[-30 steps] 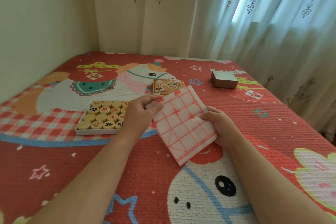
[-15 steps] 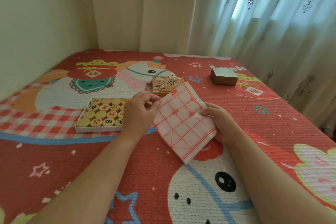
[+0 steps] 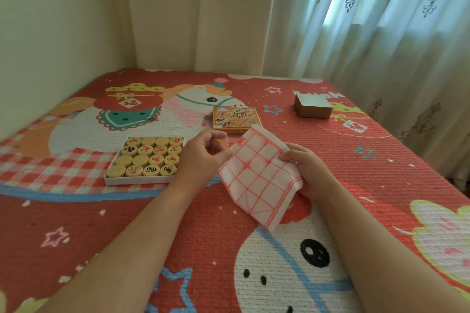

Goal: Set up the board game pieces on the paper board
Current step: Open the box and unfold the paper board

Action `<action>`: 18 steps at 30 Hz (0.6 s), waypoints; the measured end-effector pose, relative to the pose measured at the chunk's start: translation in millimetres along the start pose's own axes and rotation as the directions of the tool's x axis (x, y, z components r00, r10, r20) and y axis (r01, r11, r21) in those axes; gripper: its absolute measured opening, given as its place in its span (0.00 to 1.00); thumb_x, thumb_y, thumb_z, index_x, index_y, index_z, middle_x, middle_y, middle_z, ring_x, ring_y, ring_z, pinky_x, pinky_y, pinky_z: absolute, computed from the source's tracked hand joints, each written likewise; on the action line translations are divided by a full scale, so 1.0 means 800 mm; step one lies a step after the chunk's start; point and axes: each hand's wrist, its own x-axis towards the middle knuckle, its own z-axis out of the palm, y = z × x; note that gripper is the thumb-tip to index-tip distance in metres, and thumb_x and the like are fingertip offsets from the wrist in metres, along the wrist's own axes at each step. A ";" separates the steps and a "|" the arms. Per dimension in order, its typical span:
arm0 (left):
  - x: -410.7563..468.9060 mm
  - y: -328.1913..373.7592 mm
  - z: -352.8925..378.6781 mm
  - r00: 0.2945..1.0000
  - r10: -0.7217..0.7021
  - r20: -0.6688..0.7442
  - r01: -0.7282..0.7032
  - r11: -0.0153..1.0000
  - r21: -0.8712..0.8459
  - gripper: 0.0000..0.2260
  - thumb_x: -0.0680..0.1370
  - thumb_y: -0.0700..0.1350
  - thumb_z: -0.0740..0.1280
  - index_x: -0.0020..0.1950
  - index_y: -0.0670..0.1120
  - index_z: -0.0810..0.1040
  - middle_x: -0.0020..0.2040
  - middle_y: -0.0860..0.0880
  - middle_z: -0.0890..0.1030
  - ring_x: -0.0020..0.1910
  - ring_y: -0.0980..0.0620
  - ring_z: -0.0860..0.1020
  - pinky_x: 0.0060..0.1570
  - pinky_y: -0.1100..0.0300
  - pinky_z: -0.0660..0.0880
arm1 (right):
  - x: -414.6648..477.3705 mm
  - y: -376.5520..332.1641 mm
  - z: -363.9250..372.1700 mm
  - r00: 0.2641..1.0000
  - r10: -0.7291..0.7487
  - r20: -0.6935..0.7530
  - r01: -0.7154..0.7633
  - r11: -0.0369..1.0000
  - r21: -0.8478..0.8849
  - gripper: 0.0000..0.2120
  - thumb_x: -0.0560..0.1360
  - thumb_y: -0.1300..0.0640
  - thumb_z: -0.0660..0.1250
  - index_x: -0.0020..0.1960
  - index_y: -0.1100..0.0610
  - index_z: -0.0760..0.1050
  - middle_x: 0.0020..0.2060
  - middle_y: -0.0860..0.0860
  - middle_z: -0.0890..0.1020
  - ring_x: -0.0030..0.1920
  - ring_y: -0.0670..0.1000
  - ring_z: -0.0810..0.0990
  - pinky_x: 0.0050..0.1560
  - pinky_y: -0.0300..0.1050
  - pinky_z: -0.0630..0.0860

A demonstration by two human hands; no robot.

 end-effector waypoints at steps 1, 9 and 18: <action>0.000 -0.001 -0.001 1.000 -0.022 0.014 0.022 1.000 -0.011 0.10 0.72 0.40 0.72 0.51 0.48 0.77 0.36 0.52 0.77 0.37 0.56 0.75 0.41 0.64 0.74 | 0.000 0.000 0.000 1.000 -0.004 0.002 0.004 1.000 0.002 0.12 0.73 0.70 0.57 0.48 0.61 0.77 0.41 0.57 0.82 0.41 0.56 0.81 0.46 0.52 0.77; 0.001 -0.005 0.000 0.981 -0.118 0.155 0.116 0.993 0.018 0.08 0.71 0.37 0.72 0.49 0.45 0.80 0.36 0.52 0.78 0.37 0.57 0.76 0.45 0.62 0.76 | 0.001 0.000 0.000 1.000 -0.018 -0.005 0.018 0.999 0.041 0.11 0.72 0.70 0.56 0.45 0.61 0.76 0.36 0.57 0.82 0.33 0.54 0.80 0.34 0.46 0.78; 0.010 0.007 -0.006 0.978 -0.207 -0.024 0.201 0.967 -0.156 0.12 0.76 0.36 0.63 0.34 0.47 0.74 0.33 0.51 0.75 0.35 0.54 0.72 0.36 0.61 0.70 | 0.004 0.000 -0.004 0.990 -0.115 -0.086 0.132 0.964 0.229 0.15 0.71 0.48 0.60 0.50 0.56 0.78 0.43 0.53 0.81 0.46 0.54 0.78 0.45 0.47 0.74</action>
